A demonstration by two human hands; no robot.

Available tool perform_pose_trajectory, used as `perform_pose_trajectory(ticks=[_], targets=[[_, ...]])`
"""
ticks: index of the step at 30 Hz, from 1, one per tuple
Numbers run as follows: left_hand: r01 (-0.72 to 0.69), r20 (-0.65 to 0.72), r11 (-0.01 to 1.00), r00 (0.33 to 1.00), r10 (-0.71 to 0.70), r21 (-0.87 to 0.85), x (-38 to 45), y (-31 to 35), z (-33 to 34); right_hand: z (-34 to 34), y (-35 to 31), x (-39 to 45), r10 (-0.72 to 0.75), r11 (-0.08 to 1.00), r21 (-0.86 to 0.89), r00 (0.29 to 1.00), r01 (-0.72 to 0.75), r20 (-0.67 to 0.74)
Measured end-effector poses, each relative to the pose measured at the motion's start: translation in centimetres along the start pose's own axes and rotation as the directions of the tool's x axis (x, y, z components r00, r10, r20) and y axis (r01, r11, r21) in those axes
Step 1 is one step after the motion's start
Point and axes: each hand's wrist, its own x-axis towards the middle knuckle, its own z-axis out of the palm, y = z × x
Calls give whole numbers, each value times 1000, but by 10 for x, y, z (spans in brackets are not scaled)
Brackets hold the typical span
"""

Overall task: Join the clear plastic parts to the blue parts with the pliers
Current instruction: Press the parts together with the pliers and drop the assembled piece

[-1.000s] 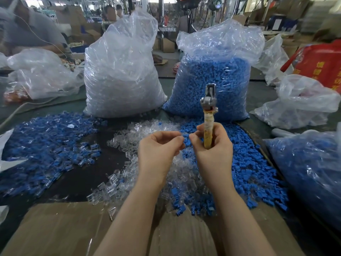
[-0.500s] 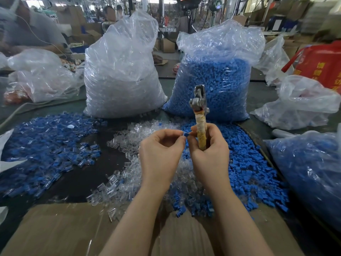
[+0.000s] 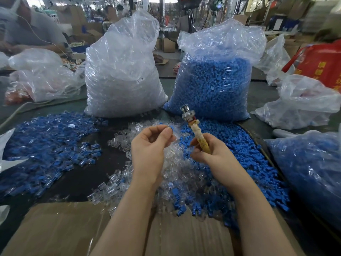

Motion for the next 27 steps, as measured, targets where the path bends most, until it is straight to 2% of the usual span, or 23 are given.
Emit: perform_pose_trajectory(ticks=[7, 13, 21, 27], targets=[[-18, -9, 998, 1000, 18, -66, 3, 1, -1, 1, 1, -1, 8, 997, -82, 988, 5, 153], [-50, 19, 997, 999, 51, -54, 3, 1, -3, 1, 0, -3, 1, 995, -95, 985, 16, 173], [30, 14, 989, 999, -28, -144, 5, -1, -3, 2, -6, -6, 19, 990, -142, 971, 15, 237], [30, 12, 989, 1000, -29, -146, 6, -3, -5, 2, -5, -5, 25, 986, -169, 967, 19, 253]])
